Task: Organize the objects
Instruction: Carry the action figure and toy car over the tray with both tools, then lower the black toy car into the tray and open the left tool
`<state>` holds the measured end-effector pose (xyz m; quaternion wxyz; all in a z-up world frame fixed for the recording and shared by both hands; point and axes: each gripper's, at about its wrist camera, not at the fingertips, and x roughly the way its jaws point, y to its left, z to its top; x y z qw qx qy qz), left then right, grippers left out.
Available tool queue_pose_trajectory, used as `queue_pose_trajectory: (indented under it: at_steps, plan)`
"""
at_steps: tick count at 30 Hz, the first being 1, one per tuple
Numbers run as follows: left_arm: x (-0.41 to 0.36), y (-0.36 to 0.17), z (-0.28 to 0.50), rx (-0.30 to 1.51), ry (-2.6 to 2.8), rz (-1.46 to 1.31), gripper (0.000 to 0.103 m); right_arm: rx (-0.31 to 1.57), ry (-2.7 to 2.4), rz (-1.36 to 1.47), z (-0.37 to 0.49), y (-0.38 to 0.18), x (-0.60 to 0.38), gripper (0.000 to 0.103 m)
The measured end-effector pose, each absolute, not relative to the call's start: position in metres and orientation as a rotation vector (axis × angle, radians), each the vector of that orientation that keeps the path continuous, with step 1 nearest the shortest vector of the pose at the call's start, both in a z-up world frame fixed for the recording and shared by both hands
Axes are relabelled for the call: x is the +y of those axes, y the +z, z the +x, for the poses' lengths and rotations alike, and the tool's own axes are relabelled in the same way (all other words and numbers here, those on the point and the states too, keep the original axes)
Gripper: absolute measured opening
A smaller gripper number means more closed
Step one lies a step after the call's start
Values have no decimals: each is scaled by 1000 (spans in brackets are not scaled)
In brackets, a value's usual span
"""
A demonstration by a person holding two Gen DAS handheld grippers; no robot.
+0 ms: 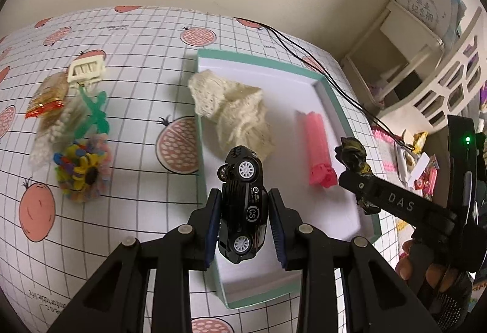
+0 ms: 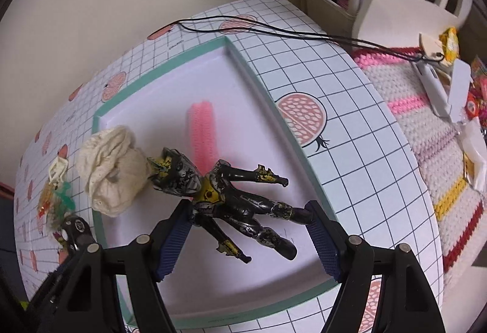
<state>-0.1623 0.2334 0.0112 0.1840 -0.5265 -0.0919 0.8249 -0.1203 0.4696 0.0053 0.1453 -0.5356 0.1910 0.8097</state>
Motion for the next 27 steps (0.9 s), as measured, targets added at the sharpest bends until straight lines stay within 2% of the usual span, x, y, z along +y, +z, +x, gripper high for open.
queue_pose_trajectory:
  at_steps: [13,27]
  plan:
    - [250,-6,-161,-190,2280,-1555,32,528,2244,-1602,-119,-9,471,77]
    - [247,-7,-164,-219,2292,-1560,32,533,2229,-1627,-118,-14,473,78]
